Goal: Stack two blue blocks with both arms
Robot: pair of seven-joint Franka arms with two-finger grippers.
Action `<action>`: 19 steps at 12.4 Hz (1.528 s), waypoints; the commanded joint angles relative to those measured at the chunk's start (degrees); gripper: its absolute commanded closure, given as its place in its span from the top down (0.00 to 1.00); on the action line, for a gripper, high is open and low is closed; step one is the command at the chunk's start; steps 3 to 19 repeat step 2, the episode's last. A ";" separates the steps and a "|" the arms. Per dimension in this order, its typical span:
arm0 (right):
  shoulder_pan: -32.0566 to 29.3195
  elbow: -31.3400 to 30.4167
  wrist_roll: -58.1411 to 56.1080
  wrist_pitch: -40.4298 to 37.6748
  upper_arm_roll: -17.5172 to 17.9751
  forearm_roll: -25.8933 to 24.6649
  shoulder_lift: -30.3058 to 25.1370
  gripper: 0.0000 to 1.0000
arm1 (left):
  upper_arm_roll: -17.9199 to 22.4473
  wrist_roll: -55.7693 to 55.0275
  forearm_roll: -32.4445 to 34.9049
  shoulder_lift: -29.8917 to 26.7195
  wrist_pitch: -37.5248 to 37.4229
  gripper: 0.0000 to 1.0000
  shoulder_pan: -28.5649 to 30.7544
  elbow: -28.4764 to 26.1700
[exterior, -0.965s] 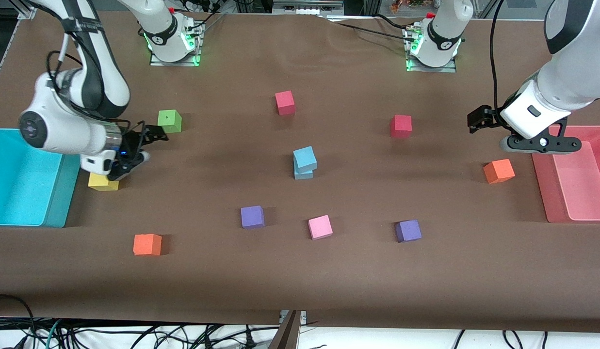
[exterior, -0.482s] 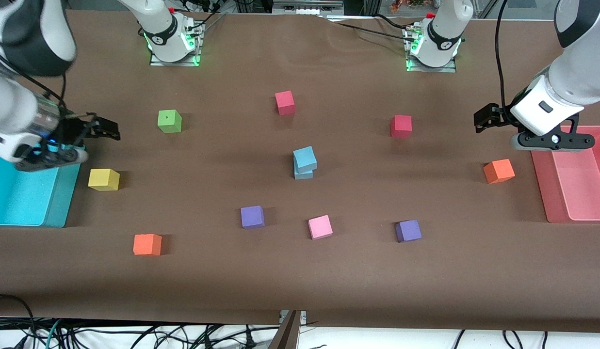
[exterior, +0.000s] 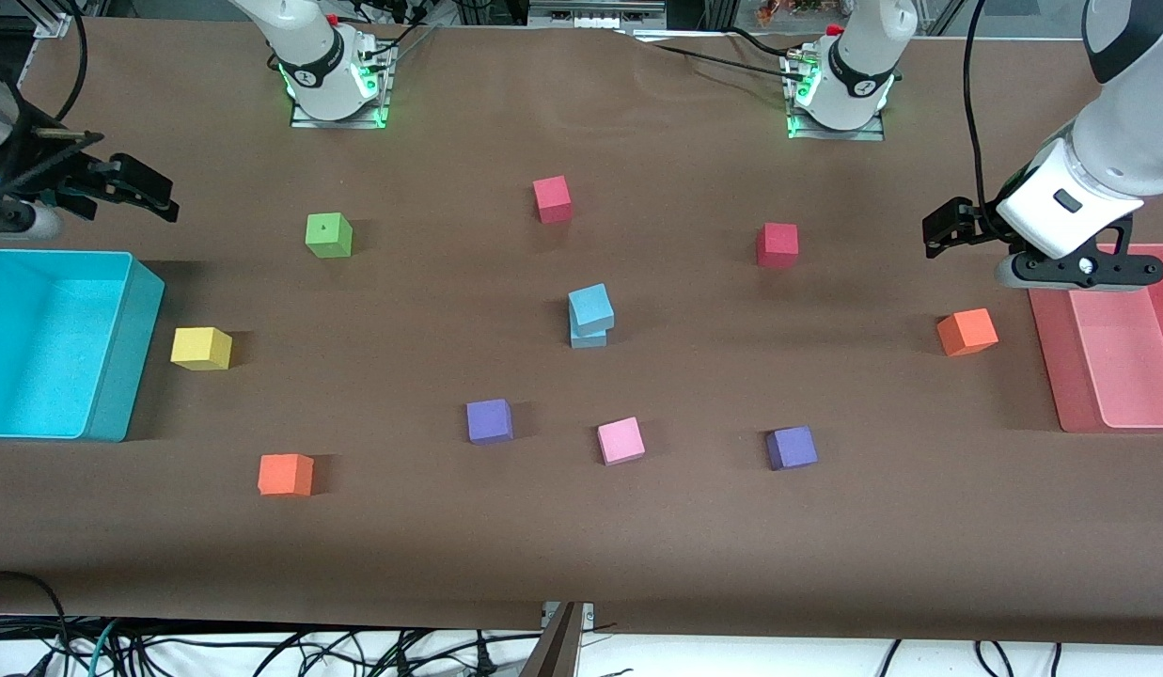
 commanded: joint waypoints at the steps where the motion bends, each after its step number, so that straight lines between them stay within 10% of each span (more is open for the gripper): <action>1: -1.87 -2.46 1.06 0.13 1.53 -0.84 -2.07 1.00 | -0.78 0.85 1.31 0.21 -0.59 1.00 0.08 1.15; 19: -1.96 -2.55 0.97 -0.05 1.53 -0.84 -2.16 1.00 | -0.78 0.85 1.31 0.12 -0.59 1.00 -0.09 1.15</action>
